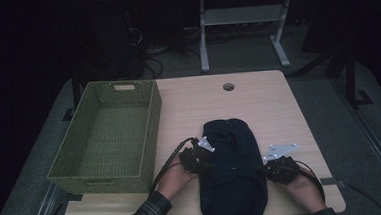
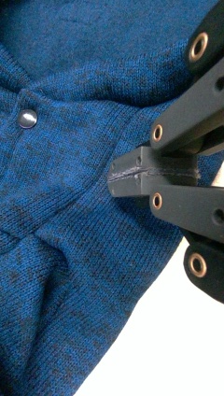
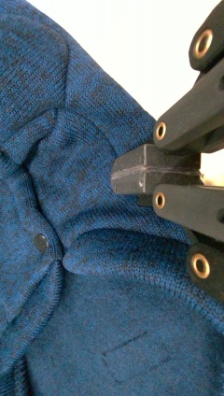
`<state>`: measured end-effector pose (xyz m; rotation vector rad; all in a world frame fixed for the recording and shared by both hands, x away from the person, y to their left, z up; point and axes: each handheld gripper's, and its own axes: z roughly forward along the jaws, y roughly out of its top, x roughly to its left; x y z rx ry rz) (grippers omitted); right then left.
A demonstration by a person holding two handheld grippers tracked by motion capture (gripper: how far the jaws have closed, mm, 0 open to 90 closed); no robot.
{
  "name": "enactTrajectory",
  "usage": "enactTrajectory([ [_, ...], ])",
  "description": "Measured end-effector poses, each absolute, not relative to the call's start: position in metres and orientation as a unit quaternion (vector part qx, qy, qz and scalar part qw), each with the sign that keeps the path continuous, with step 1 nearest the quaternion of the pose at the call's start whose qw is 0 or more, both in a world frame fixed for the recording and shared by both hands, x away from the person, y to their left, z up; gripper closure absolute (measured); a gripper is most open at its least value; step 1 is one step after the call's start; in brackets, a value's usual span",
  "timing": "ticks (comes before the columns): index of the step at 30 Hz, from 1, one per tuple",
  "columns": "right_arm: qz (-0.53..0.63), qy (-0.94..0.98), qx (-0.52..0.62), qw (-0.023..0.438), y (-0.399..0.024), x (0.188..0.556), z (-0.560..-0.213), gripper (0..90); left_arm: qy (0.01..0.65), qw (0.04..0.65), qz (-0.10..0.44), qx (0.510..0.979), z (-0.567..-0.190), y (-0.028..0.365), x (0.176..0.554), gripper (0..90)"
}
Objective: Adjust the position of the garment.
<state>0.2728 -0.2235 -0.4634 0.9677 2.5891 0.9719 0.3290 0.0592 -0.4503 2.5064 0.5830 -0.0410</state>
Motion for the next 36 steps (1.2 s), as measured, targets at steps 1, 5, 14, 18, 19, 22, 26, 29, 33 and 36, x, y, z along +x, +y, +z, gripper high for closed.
enactTrajectory([
  [1,0.331,0.877,0.333,0.102,-0.224,0.273,-0.463,85.4,0.218,0.281,-0.017,0.934,-0.45,0.059,0.33,90.0],
  [5,0.332,0.873,0.345,0.094,-0.226,0.275,-0.46,79.9,0.219,0.284,-0.017,0.933,-0.448,0.061,0.332,85.4],
  [14,0.345,0.865,0.351,0.098,-0.226,0.284,-0.445,69.5,0.237,0.297,-0.004,0.925,-0.431,0.07,0.343,74.5],
  [18,0.342,0.865,0.354,0.099,-0.225,0.294,-0.439,64.8,0.244,0.297,0.006,0.923,-0.422,0.072,0.351,70.0],
  [19,0.344,0.865,0.351,0.103,-0.226,0.297,-0.438,64.5,0.246,0.296,0.01,0.923,-0.419,0.072,0.353,68.6],
  [22,0.346,0.863,0.355,0.102,-0.227,0.305,-0.434,62.9,0.253,0.299,0.02,0.92,-0.413,0.074,0.36,65.4],
  [26,0.357,0.858,0.355,0.1,-0.231,0.32,-0.427,61.5,0.263,0.301,0.031,0.916,-0.405,0.074,0.37,61.7],
  [29,0.368,0.853,0.359,0.096,-0.233,0.334,-0.421,61.4,0.271,0.308,0.042,0.911,-0.399,0.073,0.379,60.3],
  [33,0.37,0.851,0.358,0.102,-0.233,0.35,-0.413,61.4,0.281,0.313,0.048,0.906,-0.394,0.073,0.391,59.9],
  [36,0.37,0.85,0.359,0.105,-0.233,0.363,-0.408,61.4,0.287,0.313,0.055,0.904,-0.391,0.072,0.403,59.9],
])
